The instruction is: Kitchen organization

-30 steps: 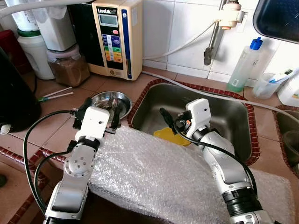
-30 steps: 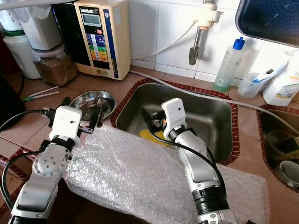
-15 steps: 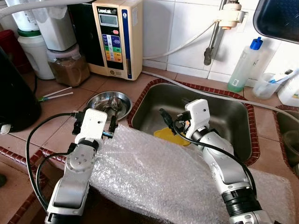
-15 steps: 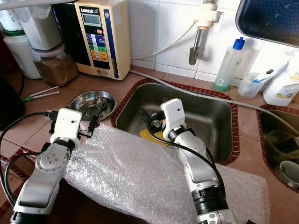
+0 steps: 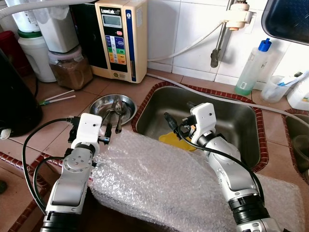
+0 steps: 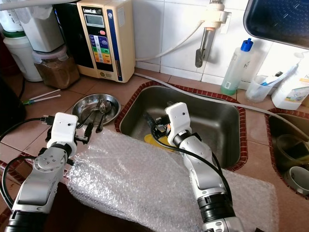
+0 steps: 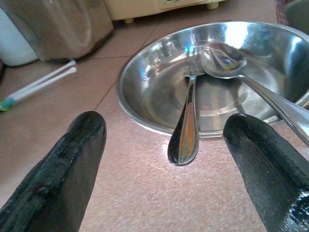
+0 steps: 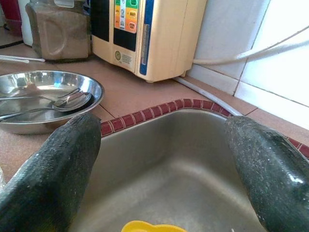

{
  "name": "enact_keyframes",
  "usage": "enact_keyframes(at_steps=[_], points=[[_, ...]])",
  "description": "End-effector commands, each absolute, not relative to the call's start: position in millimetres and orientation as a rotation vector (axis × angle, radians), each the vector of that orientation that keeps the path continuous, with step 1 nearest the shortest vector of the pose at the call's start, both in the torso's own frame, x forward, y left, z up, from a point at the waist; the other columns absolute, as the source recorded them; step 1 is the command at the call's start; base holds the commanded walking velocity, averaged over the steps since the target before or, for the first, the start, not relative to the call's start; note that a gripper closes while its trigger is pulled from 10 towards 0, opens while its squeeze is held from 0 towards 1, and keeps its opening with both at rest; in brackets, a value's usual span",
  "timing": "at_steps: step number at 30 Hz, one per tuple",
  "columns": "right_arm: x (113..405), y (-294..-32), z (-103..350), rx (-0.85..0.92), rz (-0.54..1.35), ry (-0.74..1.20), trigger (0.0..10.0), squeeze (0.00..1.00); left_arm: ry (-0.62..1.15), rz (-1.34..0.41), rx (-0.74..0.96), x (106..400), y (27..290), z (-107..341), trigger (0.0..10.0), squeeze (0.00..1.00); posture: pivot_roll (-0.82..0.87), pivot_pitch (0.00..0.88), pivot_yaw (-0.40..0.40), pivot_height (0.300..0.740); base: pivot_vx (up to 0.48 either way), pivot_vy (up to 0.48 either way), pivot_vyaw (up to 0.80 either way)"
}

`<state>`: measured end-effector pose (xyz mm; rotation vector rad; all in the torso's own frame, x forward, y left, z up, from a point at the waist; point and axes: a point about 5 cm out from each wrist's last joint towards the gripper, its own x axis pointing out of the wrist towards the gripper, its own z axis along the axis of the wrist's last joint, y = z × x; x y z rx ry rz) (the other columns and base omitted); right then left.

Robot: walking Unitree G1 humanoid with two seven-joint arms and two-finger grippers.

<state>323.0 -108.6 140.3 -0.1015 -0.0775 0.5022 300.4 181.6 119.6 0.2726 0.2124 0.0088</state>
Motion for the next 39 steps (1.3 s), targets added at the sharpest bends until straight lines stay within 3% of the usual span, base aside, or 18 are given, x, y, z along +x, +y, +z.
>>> enact_keyframes(at_steps=[1, 2, 4, 5, 7, 9, 25, 39], points=[[322.7, -109.2, 137.9, -0.104, 0.500, -0.068, 10.0, 0.00, 0.229, -0.017, 0.252, 303.2, 180.0, 116.0, 5.0, 0.00, 0.09, 0.000, 0.025, 0.740, 0.000, 0.000, 0.00], [322.8, -109.4, 138.0, -0.104, 0.499, -0.068, 10.0, 0.00, 0.235, -0.020, 0.242, 304.6, 179.0, 115.1, 0.0, 0.00, 0.08, 0.000, 0.026, 0.740, 0.000, 0.000, 0.00], [322.8, -109.5, 138.1, -0.104, 0.498, -0.068, 10.0, 0.00, 0.239, -0.022, 0.237, 305.1, 178.6, 114.5, 0.0, 0.00, 0.08, 0.000, 0.026, 0.740, 0.000, 0.000, 0.00], [322.9, -109.8, 138.3, -0.105, 0.497, -0.069, 10.0, 0.00, 0.249, -0.019, 0.206, 306.2, 177.8, 113.4, 1.7, 0.00, 0.08, 0.000, 0.026, 0.740, 0.000, 0.000, 0.00], [322.9, -110.1, 138.5, -0.105, 0.496, -0.069, 10.0, 0.00, 0.249, -0.021, 0.187, 307.0, 176.8, 114.0, 1.7, 0.00, 0.08, 0.000, 0.028, 0.740, 0.000, 0.000, 0.00], [322.9, -110.6, 138.4, -0.106, 0.495, -0.069, 10.0, 0.00, 0.244, -0.015, 0.177, 308.0, 177.0, 115.5, 0.0, 0.00, 0.08, 0.000, 0.027, 0.740, 0.000, 0.000, 0.00], [324.5, -112.6, 141.3, -0.104, 0.506, -0.068, 10.0, 0.00, 0.281, 0.041, 0.055, 307.7, 182.4, 116.7, 0.0, 0.00, 0.08, 0.000, 0.021, 0.740, 0.000, 0.000, 0.00], [316.8, -106.8, 148.0, -0.084, 0.646, -0.096, 10.0, 0.00, 0.269, 0.078, 0.007, 311.8, 183.4, 125.7, 0.0, 0.00, 0.08, 0.000, 0.024, 0.740, 0.000, 0.000, 0.00]])
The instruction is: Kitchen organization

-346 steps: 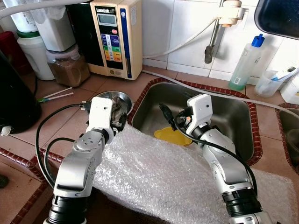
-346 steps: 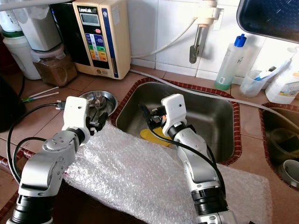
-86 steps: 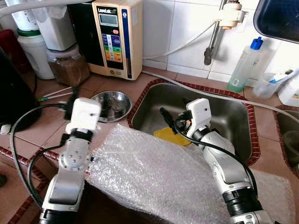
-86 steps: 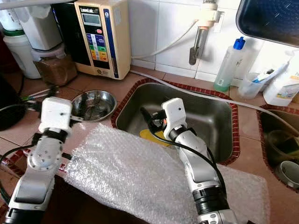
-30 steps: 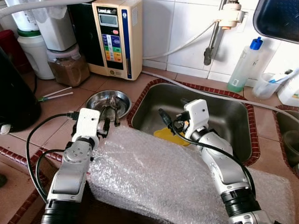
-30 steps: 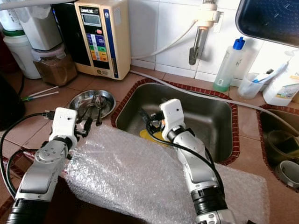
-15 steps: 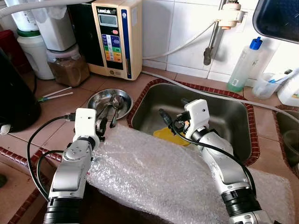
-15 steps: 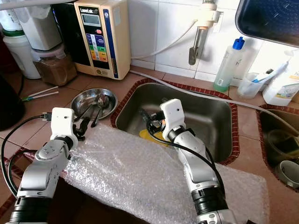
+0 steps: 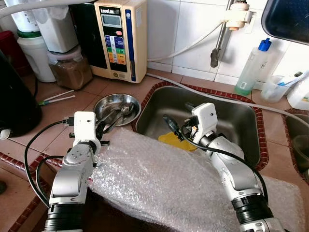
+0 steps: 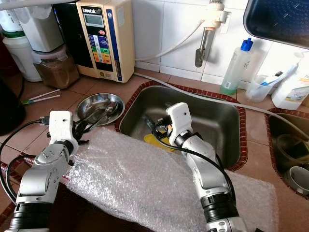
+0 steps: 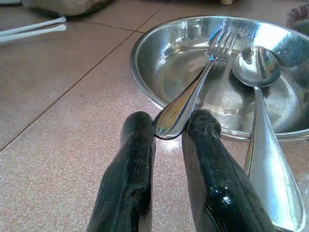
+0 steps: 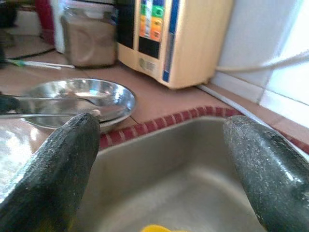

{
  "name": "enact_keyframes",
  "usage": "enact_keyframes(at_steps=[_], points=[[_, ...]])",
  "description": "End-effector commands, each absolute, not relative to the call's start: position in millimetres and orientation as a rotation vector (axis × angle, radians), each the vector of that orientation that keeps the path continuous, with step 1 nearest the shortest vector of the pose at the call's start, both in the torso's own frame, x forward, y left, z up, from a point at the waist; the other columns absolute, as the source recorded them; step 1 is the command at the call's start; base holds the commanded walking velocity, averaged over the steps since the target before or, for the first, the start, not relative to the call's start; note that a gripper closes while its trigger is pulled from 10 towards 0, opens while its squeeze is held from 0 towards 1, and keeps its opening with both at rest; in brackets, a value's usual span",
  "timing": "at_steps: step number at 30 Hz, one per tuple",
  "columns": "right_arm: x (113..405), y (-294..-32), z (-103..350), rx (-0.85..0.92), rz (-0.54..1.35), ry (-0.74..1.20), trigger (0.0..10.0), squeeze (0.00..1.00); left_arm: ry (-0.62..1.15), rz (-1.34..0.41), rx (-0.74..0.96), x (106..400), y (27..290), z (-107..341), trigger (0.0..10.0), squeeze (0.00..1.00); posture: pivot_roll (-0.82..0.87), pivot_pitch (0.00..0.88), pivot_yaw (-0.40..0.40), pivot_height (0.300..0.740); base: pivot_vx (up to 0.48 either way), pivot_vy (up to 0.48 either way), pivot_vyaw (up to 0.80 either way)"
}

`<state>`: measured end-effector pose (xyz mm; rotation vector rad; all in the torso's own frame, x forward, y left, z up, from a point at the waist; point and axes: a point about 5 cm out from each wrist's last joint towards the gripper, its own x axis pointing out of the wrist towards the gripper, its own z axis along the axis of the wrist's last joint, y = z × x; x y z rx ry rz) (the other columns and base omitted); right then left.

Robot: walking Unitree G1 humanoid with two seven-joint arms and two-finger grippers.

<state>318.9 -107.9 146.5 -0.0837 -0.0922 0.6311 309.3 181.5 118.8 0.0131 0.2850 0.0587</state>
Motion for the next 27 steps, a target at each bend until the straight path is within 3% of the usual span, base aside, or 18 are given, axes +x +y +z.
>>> enact_keyframes(at_steps=[1, 17, 27], points=[[316.8, -106.8, 148.0, -0.084, 0.646, -0.096, 10.0, 0.00, 0.269, 0.078, 0.007, 311.8, 183.4, 125.7, 0.0, 0.00, 0.08, 0.000, 0.024, 0.740, 0.000, 0.000, 0.00], [315.1, -104.0, 144.9, -0.087, 0.659, -0.083, 10.0, 0.00, 0.219, 0.185, -0.048, 314.8, 191.5, 140.7, 0.0, 0.00, 0.08, 0.000, 0.023, 0.740, 0.000, 0.000, 0.00], [316.5, -102.7, 143.9, -0.097, 0.652, -0.079, 10.0, 0.00, 0.073, 0.175, -0.006, 313.4, 175.9, 166.7, 0.0, 0.00, 0.09, 0.000, 0.022, 0.740, 0.000, 0.000, 0.00]])
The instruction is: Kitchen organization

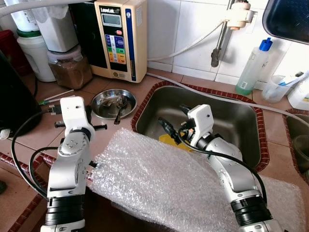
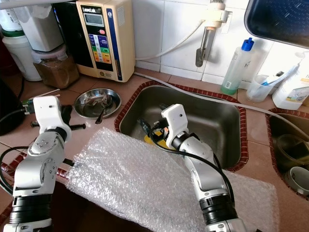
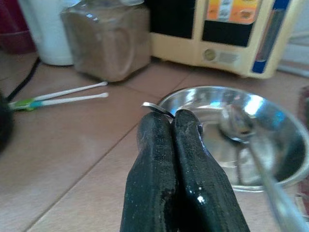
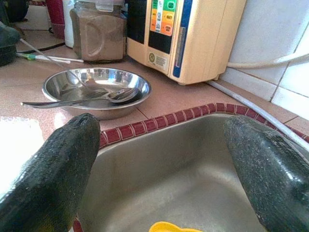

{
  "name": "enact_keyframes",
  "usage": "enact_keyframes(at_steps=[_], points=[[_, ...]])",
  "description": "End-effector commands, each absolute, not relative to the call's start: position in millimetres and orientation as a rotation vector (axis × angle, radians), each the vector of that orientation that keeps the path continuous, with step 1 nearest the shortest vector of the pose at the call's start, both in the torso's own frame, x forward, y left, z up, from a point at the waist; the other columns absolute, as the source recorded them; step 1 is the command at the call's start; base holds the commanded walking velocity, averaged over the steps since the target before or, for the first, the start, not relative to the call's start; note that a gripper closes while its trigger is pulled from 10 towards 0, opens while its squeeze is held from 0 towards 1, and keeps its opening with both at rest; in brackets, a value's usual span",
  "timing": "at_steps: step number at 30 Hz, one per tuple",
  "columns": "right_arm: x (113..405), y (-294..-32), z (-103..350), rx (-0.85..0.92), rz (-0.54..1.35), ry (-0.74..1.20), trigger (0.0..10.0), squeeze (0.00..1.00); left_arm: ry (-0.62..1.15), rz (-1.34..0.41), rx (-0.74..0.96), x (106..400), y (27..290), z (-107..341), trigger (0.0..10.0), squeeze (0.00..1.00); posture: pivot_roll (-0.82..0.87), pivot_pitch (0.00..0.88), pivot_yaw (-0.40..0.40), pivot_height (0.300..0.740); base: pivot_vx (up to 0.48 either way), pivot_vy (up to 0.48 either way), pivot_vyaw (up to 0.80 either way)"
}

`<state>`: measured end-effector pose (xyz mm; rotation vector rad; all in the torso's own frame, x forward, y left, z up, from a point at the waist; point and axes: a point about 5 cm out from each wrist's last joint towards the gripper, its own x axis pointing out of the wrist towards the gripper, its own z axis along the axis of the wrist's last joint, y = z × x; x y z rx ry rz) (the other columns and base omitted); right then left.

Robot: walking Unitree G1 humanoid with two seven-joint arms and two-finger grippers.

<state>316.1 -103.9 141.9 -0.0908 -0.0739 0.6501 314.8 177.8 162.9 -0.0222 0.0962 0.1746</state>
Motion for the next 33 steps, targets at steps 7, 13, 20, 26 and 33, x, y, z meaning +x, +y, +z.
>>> enact_keyframes(at_steps=[7, 13, 20, 26, 33], points=[[317.5, -103.6, 142.6, -0.103, 0.642, -0.075, 10.0, 0.00, 0.079, 0.161, -0.006, 311.0, 172.0, 161.7, 0.0, 0.00, 0.09, 0.000, 0.023, 0.740, 0.000, 0.000, 0.00], [318.3, -103.7, 142.5, -0.105, 0.634, -0.074, 10.0, 0.00, 0.071, 0.156, 0.033, 311.1, 172.0, 158.7, 0.0, 0.00, 0.09, 0.000, 0.024, 0.740, 0.000, 0.000, 0.00], [317.7, -104.6, 139.5, -0.109, 0.628, -0.066, 10.0, 0.00, 0.043, 0.137, 0.042, 306.0, 171.2, 153.4, 10.0, 1.00, 0.09, 0.000, 0.024, 0.740, 0.000, 0.000, 0.00], [318.3, -104.6, 139.3, -0.112, 0.625, -0.064, 10.0, 0.00, 0.037, 0.132, 0.038, 305.3, 169.4, 151.6, 10.0, 1.00, 0.09, 0.000, 0.022, 0.740, 0.000, 0.000, 0.00], [317.8, -105.4, 138.6, -0.115, 0.622, -0.061, 10.0, 0.00, 0.038, 0.095, 0.040, 303.7, 164.9, 149.1, 10.0, 1.00, 0.09, 0.000, 0.024, 0.740, 0.000, 0.000, 0.00]])
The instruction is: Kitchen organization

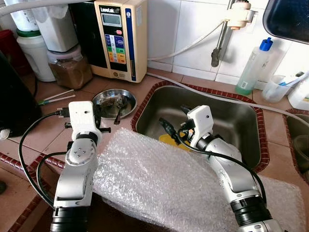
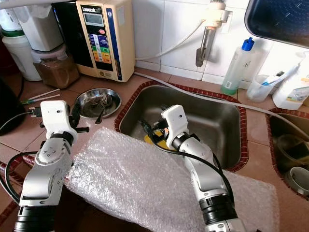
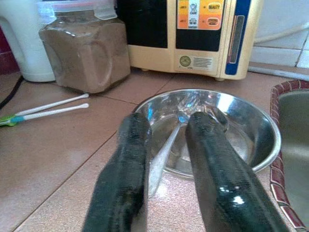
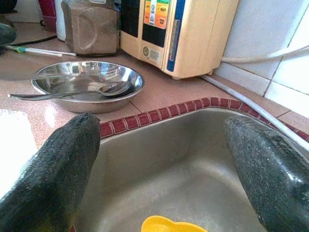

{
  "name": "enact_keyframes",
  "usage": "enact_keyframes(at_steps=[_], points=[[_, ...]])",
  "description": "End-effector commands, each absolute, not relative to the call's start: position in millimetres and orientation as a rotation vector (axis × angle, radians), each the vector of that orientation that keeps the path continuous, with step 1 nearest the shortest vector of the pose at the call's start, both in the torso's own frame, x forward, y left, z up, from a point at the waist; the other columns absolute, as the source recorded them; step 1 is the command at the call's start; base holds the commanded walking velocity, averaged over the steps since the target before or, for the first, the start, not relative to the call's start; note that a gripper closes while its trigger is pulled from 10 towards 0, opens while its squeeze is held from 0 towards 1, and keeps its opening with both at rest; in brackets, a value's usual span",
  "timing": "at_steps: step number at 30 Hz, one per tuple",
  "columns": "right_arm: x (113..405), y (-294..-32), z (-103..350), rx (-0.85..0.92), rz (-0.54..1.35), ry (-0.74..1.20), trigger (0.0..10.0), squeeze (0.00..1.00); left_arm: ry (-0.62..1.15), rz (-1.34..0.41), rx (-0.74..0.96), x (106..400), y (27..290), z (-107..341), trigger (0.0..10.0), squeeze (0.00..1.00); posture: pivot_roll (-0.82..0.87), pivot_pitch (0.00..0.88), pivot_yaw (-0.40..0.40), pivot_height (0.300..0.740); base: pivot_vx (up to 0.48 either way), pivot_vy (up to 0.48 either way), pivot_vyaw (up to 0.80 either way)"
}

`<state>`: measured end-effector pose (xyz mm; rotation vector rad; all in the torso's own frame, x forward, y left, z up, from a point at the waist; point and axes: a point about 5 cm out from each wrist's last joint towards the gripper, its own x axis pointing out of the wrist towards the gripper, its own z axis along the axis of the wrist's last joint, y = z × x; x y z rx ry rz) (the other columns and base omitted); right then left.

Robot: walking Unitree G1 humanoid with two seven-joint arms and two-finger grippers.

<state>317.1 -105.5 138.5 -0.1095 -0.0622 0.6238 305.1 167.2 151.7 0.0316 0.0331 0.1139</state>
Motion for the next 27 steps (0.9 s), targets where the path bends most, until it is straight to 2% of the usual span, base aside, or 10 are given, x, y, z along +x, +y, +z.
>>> enact_keyframes(at_steps=[1, 9, 18, 23, 24, 25, 26, 27], points=[[317.7, -105.5, 138.5, -0.115, 0.622, -0.060, 10.0, 0.00, 0.038, 0.082, 0.040, 303.4, 163.1, 149.0, 10.0, 1.00, 0.09, 0.000, 0.024, 0.740, 0.000, 0.000, 0.00], [317.8, -106.2, 138.0, -0.119, 0.622, -0.056, 10.0, 0.00, 0.058, 0.084, 0.074, 301.9, 161.5, 147.5, 10.0, 1.00, 0.09, 0.000, 0.022, 0.740, 0.000, 0.000, 0.00], [316.2, -105.1, 135.1, -0.126, 0.621, -0.046, 10.0, 0.00, 0.095, 0.178, 0.145, 322.5, 195.7, 148.3, 10.0, 1.00, 0.08, 0.000, 0.028, 0.740, 0.000, 0.000, 0.00], [315.3, -104.9, 134.8, -0.125, 0.619, -0.045, 10.0, 0.00, 0.125, 0.167, 0.137, 328.3, 196.7, 142.2, 10.0, 1.00, 0.07, 0.000, 0.030, 0.740, 0.000, 0.000, 0.00], [315.0, -104.7, 134.8, -0.126, 0.620, -0.045, 10.0, 0.00, 0.131, 0.154, 0.132, 330.4, 195.4, 141.2, 10.0, 0.94, 0.07, 0.000, 0.031, 0.740, 0.000, 0.000, 0.00], [314.7, -104.6, 135.0, -0.127, 0.621, -0.045, 10.0, 0.00, 0.134, 0.138, 0.129, 332.4, 193.4, 140.6, 10.0, 0.25, 0.06, 0.000, 0.031, 0.740, 0.000, 0.000, 0.00], [314.3, -105.3, 135.1, -0.130, 0.621, -0.046, 10.0, 0.00, 0.134, 0.119, 0.120, 335.7, 189.8, 140.9, 10.0, 0.00, 0.06, 0.000, 0.032, 0.740, 0.000, 0.000, 0.00], [314.2, -106.2, 135.0, -0.131, 0.619, -0.045, 10.0, 0.00, 0.131, 0.107, 0.104, 337.7, 186.7, 141.7, 10.0, 0.00, 0.06, 0.000, 0.033, 0.740, 0.000, 0.000, 0.00]])
